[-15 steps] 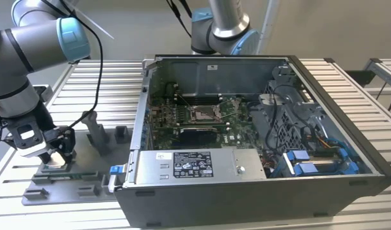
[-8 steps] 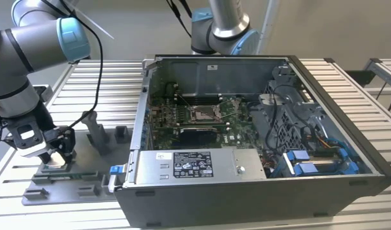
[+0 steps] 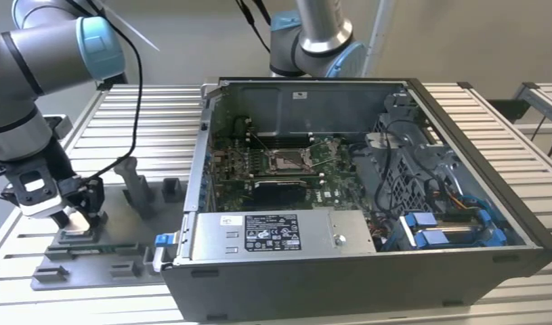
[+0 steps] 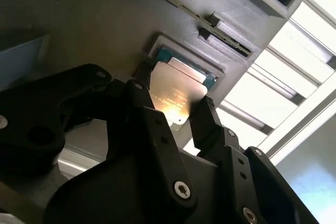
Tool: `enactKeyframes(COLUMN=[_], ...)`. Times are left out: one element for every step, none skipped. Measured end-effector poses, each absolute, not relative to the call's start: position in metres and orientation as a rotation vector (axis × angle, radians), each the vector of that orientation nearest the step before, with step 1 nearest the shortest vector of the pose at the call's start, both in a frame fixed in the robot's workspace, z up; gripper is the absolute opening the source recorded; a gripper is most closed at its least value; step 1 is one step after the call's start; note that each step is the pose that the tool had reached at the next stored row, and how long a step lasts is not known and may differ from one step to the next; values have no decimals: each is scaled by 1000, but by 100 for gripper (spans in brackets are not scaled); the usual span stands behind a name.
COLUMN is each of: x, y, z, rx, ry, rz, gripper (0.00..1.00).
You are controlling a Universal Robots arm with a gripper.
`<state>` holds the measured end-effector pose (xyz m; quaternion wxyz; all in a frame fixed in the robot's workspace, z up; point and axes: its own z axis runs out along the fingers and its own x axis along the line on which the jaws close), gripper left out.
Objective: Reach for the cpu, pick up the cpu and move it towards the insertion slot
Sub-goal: 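Pick up the cpu and move it towards the insertion slot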
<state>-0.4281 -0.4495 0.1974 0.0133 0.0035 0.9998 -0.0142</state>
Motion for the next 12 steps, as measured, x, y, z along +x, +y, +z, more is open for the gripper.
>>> enactKeyframes(x=[-428, -428, -428, -428, -428, -428, -428, -428, -428, -428, -428, -428], y=[-449, -449, -449, -449, -449, -450, -450, -450, -450, -450, -450, -450], z=[200, 202, 205, 208, 210, 213, 215, 218, 221, 223, 225, 227], rx=[11, 11, 11, 11, 11, 11, 11, 11, 11, 11, 11, 11], ry=[3115, 3115, 3115, 3115, 3115, 3115, 3115, 3115, 3115, 3115, 3115, 3115], rz=[-44, -44, -44, -44, -44, -44, -44, -44, -44, -44, -44, -44], gripper=[0, 0, 0, 0, 0, 0, 0, 0, 0, 0, 0, 0])
